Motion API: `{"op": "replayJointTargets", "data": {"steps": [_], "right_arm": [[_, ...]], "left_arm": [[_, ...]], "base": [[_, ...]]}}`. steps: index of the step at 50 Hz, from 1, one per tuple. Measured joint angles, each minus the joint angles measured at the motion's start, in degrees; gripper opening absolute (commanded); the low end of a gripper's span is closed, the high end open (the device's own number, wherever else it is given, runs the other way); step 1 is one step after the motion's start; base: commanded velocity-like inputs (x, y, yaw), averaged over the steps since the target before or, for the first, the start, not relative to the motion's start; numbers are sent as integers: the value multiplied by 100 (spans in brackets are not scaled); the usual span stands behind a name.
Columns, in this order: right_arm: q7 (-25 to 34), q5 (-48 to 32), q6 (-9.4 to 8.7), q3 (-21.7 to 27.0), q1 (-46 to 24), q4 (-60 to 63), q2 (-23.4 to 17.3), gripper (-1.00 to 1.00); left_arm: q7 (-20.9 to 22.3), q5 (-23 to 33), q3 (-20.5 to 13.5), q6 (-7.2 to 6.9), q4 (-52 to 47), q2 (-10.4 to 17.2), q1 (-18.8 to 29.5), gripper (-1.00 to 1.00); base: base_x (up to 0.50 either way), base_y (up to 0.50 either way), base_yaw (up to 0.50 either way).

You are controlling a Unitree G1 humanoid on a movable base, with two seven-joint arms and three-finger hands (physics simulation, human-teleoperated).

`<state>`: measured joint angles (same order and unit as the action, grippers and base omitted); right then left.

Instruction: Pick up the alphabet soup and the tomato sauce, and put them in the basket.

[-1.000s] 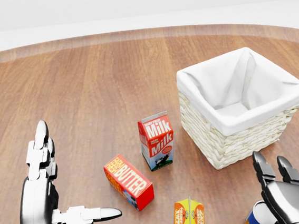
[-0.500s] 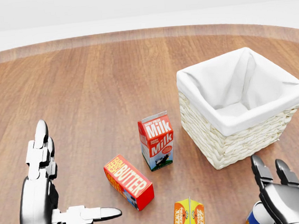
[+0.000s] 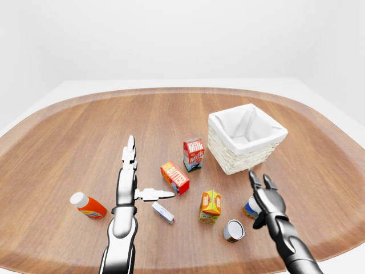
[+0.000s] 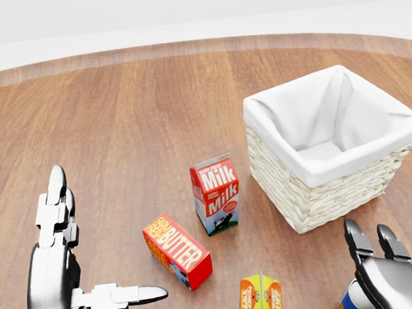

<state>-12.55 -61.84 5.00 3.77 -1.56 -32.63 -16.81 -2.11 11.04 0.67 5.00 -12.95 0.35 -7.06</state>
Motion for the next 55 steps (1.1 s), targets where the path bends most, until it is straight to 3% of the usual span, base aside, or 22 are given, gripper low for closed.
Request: {"op": "replayJointTargets", "data": {"steps": [31, 33, 34, 35, 55], "right_arm": [[-237, -9, 0, -161, -138, -447, -19, 100], [-250, -11, 0, -168, -146, -470, -21, 23], [-254, -12, 0, -172, -148, -482, -20, -71], [-259, -14, 0, -177, -151, -493, -20, -100], [-135, 95, 0, -247, -76, -475, 6, -100]], "left_arm": [[0, 0, 0, 0, 0, 0, 0, 100], [0, 0, 0, 0, 0, 0, 0, 100], [0, 0, 0, 0, 0, 0, 0, 100], [0, 0, 0, 0, 0, 0, 0, 100], [0, 0, 0, 0, 0, 0, 0, 100]], "base": [[0, 0, 0], [0, 0, 0], [0, 0, 0], [0, 0, 0], [0, 0, 0]]}}
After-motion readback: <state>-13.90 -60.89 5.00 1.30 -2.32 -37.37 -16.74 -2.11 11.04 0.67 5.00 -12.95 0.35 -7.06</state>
